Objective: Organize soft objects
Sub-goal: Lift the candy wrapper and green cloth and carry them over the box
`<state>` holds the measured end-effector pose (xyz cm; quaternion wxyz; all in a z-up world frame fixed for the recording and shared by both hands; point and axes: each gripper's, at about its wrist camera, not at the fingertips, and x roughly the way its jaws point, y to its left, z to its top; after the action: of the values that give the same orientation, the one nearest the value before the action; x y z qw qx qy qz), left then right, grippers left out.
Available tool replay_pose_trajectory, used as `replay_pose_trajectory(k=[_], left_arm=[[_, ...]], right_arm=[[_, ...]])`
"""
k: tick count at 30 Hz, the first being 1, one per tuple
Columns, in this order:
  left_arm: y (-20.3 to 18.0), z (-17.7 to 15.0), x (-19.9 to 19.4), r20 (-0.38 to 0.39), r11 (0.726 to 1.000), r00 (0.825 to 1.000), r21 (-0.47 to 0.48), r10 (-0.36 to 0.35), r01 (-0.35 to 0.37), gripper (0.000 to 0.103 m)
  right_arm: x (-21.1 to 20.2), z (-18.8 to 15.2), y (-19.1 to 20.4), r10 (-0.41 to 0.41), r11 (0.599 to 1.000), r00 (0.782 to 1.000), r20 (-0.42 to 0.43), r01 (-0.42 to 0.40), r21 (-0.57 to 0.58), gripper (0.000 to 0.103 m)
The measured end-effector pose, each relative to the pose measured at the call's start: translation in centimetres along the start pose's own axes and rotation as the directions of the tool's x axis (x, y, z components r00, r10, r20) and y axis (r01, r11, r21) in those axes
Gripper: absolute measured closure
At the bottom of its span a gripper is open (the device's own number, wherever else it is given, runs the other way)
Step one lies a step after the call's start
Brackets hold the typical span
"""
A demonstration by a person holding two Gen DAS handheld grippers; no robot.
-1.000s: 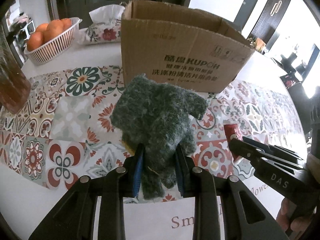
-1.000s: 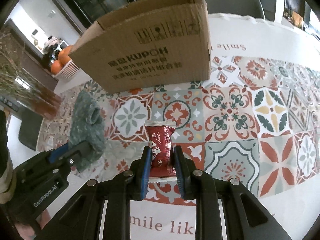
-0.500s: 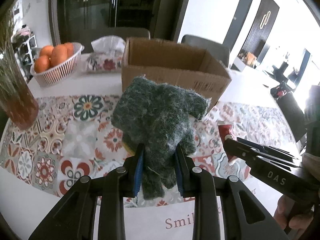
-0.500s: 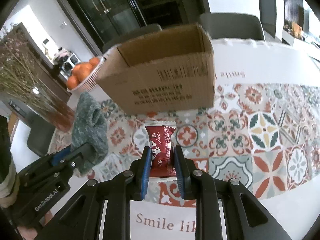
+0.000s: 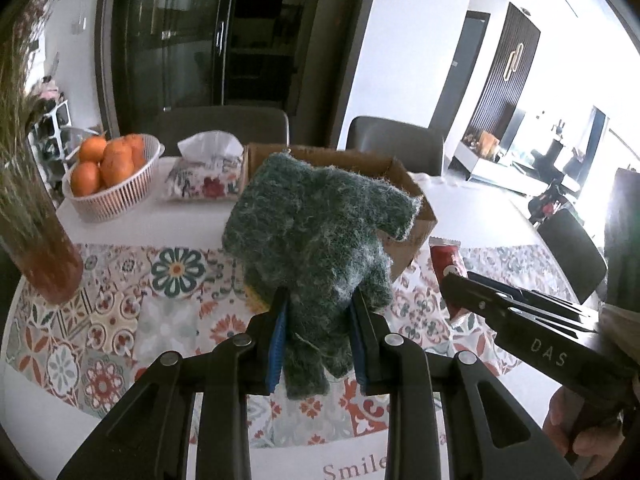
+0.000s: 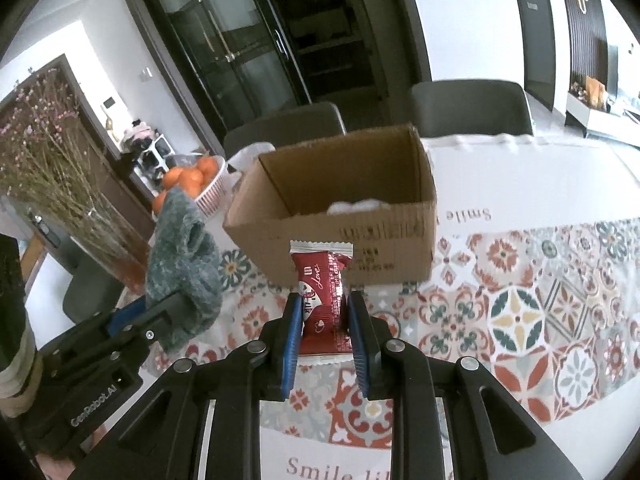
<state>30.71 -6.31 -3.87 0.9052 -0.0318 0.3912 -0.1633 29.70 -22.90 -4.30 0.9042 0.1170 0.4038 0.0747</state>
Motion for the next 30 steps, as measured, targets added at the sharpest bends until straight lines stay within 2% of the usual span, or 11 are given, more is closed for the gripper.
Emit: replay_pose_trajectory(k=[9, 18, 24, 30], left_arm=[[-0.3, 3.3, 0.1, 0.05, 1.0, 0.999, 0.026, -0.01, 0.009, 0.075], [-0.1, 6.6, 1.8, 0.062, 0.999, 0.998, 0.033, -0.031, 0.029, 0.075], [-0.1, 8.7, 3.4, 0.041, 0.999, 0.998, 0.033, -0.041, 0.04, 0.075], [0.0, 10.5, 6.2, -0.022, 0.998, 0.998, 0.035, -0.059, 0.059, 0.075]], right_arm=[[0.0, 3.7, 0.0, 0.001, 1.0, 0.998, 0.056, 0.0, -0.017, 0.078], [0.9, 7.1, -0.1, 0.002, 1.0, 0.997, 0.075, 0.001, -0.028, 0.078], [2.4, 9.3, -0.5, -0.003, 1.0, 0.998, 0.057, 0.005, -0.026, 0.078], [5.0, 11.2, -1.3, -0.014, 1.0, 1.0, 0.006, 0.014, -0.025, 0.078]])
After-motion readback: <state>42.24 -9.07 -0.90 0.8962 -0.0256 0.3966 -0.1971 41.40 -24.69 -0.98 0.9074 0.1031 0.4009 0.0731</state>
